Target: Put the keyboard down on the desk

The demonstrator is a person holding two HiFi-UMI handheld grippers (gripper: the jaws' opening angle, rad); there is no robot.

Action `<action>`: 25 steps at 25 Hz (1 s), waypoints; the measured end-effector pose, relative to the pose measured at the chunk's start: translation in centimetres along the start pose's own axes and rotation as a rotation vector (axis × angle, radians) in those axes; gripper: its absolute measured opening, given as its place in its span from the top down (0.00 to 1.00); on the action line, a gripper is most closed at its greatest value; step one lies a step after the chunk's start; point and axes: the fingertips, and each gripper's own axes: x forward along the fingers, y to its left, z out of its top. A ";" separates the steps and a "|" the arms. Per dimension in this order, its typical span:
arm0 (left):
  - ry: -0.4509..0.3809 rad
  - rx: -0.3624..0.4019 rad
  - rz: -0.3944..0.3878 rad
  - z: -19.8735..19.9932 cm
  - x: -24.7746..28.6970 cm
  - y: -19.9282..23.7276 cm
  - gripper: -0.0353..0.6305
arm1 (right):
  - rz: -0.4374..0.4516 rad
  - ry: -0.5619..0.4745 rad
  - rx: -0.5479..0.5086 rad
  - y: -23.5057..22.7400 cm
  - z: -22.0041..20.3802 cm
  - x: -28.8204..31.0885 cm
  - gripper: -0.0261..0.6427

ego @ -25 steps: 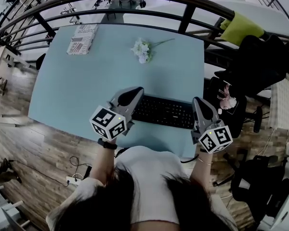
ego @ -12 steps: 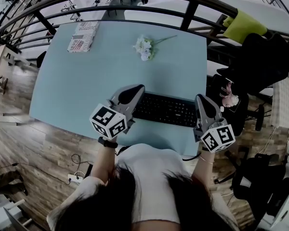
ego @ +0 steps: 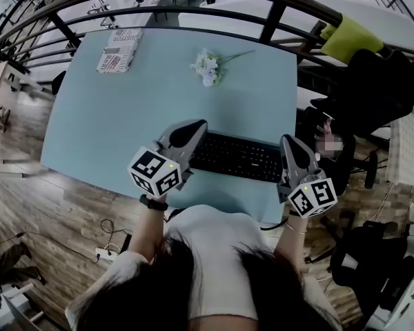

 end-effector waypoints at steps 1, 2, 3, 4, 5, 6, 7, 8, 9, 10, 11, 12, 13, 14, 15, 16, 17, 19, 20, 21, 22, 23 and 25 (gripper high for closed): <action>-0.001 -0.001 0.001 0.0 0.0 0.0 0.86 | -0.001 0.004 -0.003 0.0 0.0 0.0 0.96; -0.001 -0.002 0.001 0.0 0.0 0.0 0.86 | -0.002 0.006 -0.005 0.1 0.0 0.0 0.96; -0.002 -0.003 0.003 0.0 -0.1 0.0 0.86 | -0.003 0.009 -0.005 0.1 0.0 0.0 0.96; -0.003 -0.003 0.004 0.0 -0.1 0.0 0.86 | -0.004 0.011 -0.005 0.1 0.0 0.0 0.96; -0.004 -0.004 0.005 0.0 -0.1 0.0 0.86 | -0.005 0.012 -0.005 0.2 0.0 0.0 0.96; -0.005 -0.004 0.007 0.1 -0.1 0.1 0.86 | -0.005 0.012 -0.004 0.2 0.0 0.1 0.96; -0.004 -0.004 0.008 0.1 -0.1 0.1 0.86 | -0.006 0.012 -0.004 0.2 0.1 0.1 0.96; -0.004 -0.004 0.009 0.1 -0.2 0.3 0.86 | -0.007 0.011 -0.004 0.2 0.1 0.2 0.96; -0.004 -0.004 0.011 0.0 -0.2 0.4 0.86 | -0.008 0.011 -0.004 0.2 0.0 0.3 0.96; -0.003 -0.005 0.013 0.0 -0.3 0.5 0.86 | -0.010 0.010 -0.004 0.2 0.0 0.4 0.96; -0.003 -0.005 0.014 0.0 -0.3 0.5 0.86 | -0.012 0.008 -0.005 0.2 0.0 0.4 0.96; -0.003 -0.004 0.014 0.0 -0.3 0.5 0.86 | -0.015 0.006 -0.006 0.1 -0.1 0.3 0.96; -0.003 -0.005 0.015 0.0 -0.4 0.5 0.86 | -0.019 0.003 -0.006 -0.1 -0.3 0.3 0.96; -0.003 -0.005 0.016 0.0 -0.4 0.5 0.86 | -0.024 0.002 -0.003 -0.3 -0.5 0.2 0.96; -0.003 -0.006 0.017 -0.1 -0.4 0.5 0.86 | -0.028 0.001 0.000 -0.4 -0.5 0.1 0.96; -0.003 -0.006 0.017 -0.1 -0.4 0.5 0.86 | -0.031 0.002 0.004 -0.4 -0.6 0.0 0.96; -0.003 -0.005 0.018 -0.1 -0.5 0.5 0.86 | -0.033 0.002 0.007 -0.5 -0.6 -0.1 0.96; -0.003 -0.004 0.019 -0.1 -0.5 0.5 0.86 | -0.033 -0.004 0.011 -0.6 -0.5 -0.2 0.96; -0.003 -0.004 0.021 -0.1 -0.6 0.6 0.86 | -0.033 -0.008 0.013 -0.6 -0.5 -0.3 0.96; -0.003 -0.005 0.023 0.0 -0.6 0.6 0.86 | -0.033 -0.011 0.015 -0.6 -0.4 -0.3 0.96; -0.003 -0.005 0.024 0.0 -0.7 0.7 0.86 | -0.033 -0.012 0.016 -0.6 -0.3 -0.3 0.96; -0.002 -0.005 0.025 0.0 -0.7 0.8 0.86 | -0.033 -0.010 0.015 -0.5 -0.2 -0.2 0.96; -0.001 -0.001 0.023 0.1 -0.6 0.9 0.86 | -0.034 -0.006 0.012 -0.5 -0.1 -0.2 0.96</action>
